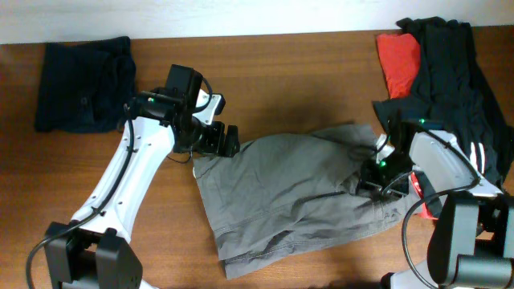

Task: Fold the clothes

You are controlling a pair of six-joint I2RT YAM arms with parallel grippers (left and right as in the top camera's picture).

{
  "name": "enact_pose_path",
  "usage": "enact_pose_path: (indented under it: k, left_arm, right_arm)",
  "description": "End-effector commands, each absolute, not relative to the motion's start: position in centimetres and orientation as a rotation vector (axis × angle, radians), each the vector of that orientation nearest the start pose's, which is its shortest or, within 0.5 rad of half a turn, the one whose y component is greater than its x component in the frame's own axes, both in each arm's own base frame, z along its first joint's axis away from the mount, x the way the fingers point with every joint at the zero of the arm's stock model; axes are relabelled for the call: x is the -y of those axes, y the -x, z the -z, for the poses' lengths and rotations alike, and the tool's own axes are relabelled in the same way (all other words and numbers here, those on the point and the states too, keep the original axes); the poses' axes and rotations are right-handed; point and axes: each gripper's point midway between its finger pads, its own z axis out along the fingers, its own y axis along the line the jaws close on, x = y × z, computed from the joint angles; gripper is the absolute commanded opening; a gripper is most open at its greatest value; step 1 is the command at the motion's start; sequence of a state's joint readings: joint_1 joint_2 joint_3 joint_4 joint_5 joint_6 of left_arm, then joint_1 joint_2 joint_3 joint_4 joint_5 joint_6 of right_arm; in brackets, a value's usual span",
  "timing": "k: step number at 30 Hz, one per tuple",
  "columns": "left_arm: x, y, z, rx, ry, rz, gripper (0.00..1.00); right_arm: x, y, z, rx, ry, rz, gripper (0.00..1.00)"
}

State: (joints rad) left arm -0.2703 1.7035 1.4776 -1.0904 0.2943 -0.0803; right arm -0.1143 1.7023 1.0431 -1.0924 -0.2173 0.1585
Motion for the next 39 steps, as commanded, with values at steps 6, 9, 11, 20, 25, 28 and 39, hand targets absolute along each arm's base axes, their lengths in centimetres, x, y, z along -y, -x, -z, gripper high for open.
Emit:
enact_pose_path:
  k: [6,9,11,20,25,28,39]
  left_arm:
    - [14.6,-34.8,-15.9,-2.84,-0.316,0.483,0.99]
    - [14.4,-35.1,-15.9,-2.827,-0.313,0.462,0.99]
    - [13.9,-35.4,-15.8,-2.824,-0.306,0.415,0.99]
    - [13.1,-37.0,-15.7,-2.779,-0.29,0.322,0.99]
    - [13.2,-36.5,-14.5,-2.825,-0.294,0.333,0.99]
    - [13.7,-34.9,-12.2,-2.918,-0.315,0.395,0.99]
    - [12.7,-30.2,-7.3,-3.251,-0.103,0.425,0.99]
  right_arm:
    - [-0.8,-22.4,0.7,-3.283,-0.578,-0.302,0.58]
    - [-0.9,-22.9,2.0,-3.284,-0.58,-0.315,0.58]
    - [-1.1,-23.6,3.0,-3.273,-0.575,-0.335,0.58]
    - [-2.9,-28.7,6.5,-3.133,-0.471,-0.396,0.59]
    - [-2.9,-32.3,5.4,-3.034,-0.461,-0.403,0.59]
    - [-2.9,-34.4,4.2,-2.982,-0.442,-0.407,0.59]
    - [-2.9,-35.1,3.3,-2.984,-0.429,-0.411,0.63]
